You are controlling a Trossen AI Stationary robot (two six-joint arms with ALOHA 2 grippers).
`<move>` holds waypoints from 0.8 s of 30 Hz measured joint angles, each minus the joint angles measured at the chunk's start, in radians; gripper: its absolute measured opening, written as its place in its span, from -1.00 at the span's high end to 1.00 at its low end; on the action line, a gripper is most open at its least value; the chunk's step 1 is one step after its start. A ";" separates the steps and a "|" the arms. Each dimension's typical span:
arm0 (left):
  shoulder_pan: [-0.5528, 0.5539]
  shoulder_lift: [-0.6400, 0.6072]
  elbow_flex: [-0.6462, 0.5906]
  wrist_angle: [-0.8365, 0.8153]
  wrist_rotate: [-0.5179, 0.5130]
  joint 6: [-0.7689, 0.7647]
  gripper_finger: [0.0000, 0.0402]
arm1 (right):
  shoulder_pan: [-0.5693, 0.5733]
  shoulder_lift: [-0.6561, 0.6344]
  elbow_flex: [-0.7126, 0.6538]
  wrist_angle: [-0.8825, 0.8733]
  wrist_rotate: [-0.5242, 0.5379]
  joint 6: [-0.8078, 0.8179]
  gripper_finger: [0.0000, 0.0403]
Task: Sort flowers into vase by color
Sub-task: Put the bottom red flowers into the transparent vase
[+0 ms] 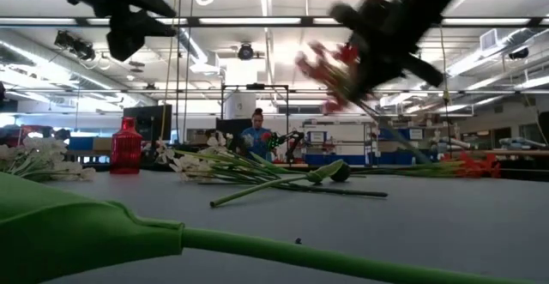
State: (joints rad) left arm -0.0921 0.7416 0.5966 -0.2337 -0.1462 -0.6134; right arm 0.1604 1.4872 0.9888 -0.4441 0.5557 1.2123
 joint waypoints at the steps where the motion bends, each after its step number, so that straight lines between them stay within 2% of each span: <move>1: 0.000 0.018 -0.001 0.028 0.003 0.008 0.28 | -0.010 0.000 0.007 0.067 -0.010 -0.086 0.94; 6: 0.000 0.114 -0.001 0.182 0.038 0.059 0.28 | -0.052 0.001 0.028 0.387 -0.070 -0.410 0.94; 11: -0.002 0.197 -0.001 0.338 0.059 0.086 0.28 | -0.094 0.001 0.028 0.651 -0.215 -0.637 0.94; 15: -0.001 0.244 -0.001 0.429 0.058 0.103 0.26 | -0.127 0.001 0.028 0.752 -0.368 -0.800 0.93; 18: -0.001 0.277 0.000 0.496 0.058 0.106 0.14 | -0.148 0.001 0.029 0.796 -0.451 -0.867 0.92; 24: 0.010 0.343 -0.001 0.633 0.055 0.160 -0.23 | -0.182 0.001 0.028 0.883 -0.586 -0.949 0.89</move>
State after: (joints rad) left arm -0.0817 1.0849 0.5961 0.3992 -0.0912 -0.4532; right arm -0.0218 1.4879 1.0173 0.4387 -0.0307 0.2634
